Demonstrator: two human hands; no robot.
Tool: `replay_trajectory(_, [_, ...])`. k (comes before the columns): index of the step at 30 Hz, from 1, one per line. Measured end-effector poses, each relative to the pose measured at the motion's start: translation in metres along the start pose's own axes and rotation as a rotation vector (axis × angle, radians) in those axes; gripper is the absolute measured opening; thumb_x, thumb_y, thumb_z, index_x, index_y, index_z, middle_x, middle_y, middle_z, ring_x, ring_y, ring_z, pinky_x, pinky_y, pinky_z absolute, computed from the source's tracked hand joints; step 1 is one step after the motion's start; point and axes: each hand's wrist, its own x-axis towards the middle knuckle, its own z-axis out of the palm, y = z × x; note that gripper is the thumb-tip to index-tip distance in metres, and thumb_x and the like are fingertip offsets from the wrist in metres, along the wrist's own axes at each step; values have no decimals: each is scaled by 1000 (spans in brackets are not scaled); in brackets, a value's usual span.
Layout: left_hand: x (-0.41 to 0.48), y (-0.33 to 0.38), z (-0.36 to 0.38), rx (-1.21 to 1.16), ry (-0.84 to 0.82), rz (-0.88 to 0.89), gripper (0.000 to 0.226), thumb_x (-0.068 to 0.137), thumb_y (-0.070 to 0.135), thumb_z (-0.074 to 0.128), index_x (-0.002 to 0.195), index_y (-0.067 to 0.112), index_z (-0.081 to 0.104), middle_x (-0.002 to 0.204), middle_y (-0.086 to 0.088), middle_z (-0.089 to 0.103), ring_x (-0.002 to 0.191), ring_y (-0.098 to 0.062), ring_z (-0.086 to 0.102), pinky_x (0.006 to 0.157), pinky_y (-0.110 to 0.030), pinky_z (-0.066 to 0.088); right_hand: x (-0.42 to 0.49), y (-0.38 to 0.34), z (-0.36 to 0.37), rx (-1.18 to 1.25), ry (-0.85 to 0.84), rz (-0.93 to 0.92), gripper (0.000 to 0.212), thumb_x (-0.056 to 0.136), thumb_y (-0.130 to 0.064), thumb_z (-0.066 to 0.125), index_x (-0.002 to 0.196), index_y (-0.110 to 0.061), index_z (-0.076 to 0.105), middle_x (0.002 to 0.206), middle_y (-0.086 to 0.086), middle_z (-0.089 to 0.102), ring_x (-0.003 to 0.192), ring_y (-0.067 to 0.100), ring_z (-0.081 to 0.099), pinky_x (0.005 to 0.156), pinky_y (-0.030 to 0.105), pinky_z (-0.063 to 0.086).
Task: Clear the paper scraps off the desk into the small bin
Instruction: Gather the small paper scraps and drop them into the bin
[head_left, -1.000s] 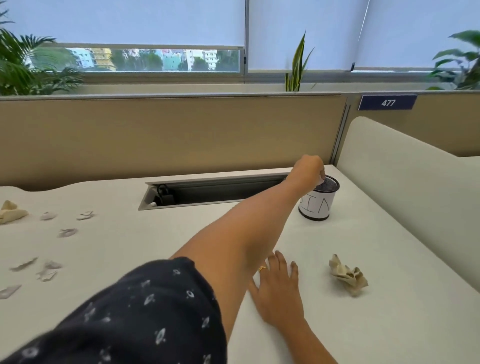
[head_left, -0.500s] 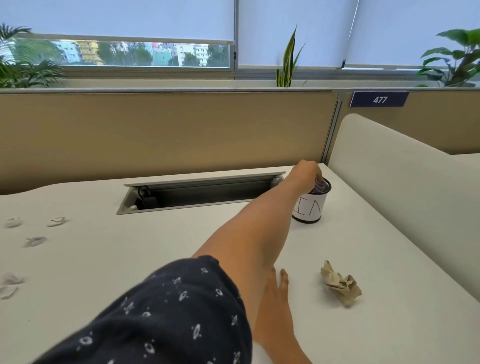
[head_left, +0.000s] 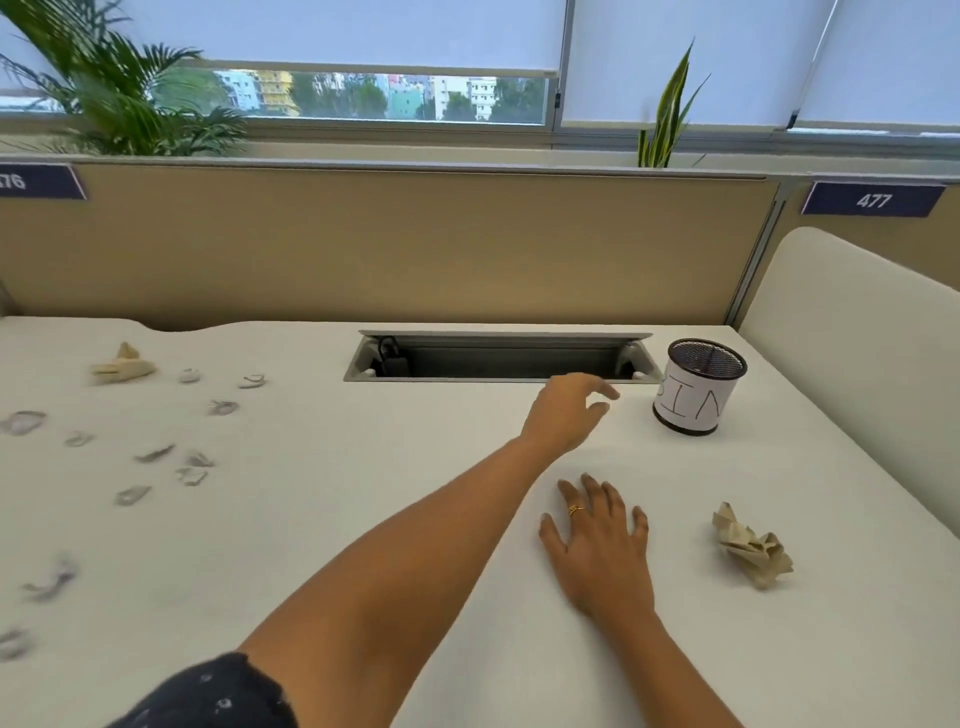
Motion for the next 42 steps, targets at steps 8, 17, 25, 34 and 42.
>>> replay_trajectory(8, [-144,-94,-67,86,89,-229,21,90,15,53,106,15,67,123,-1,63,118,-16,53,101,-26,37,-13,27,5,37,98,130,54,95,-49,31,145,-29,26,156,-3,22,145,17,15,117,46,12])
replay_trajectory(17, [-287,-135,-165,243,366,-388,19,88,9,55,103,11,68,119,-2,65,115,-16,58,101,-26,40,-33,-52,11,-47,47,37,49,99,-34,29,145,-16,28,154,10,25,142,33,21,115,50,22])
replay_trajectory(25, [-391,-171,-244,311,674,-563,18,84,1,60,96,7,70,111,-9,69,107,-23,63,93,-34,45,-66,-165,35,94,-27,-265,49,100,-33,30,145,-14,26,156,7,20,145,27,13,120,39,11])
replay_trajectory(34, [-455,-220,-306,262,703,-738,17,90,9,55,102,10,67,110,-10,67,100,-27,61,84,-31,43,-86,-272,49,281,-209,-503,51,97,-30,42,143,-12,29,153,4,21,144,20,14,116,28,18])
replay_trajectory(42, [-459,-233,-353,71,145,-728,73,68,38,79,131,37,41,125,13,45,104,-10,54,78,-17,41,-69,-342,40,329,-393,-495,76,89,-30,60,149,-16,14,159,7,2,145,24,17,116,34,22])
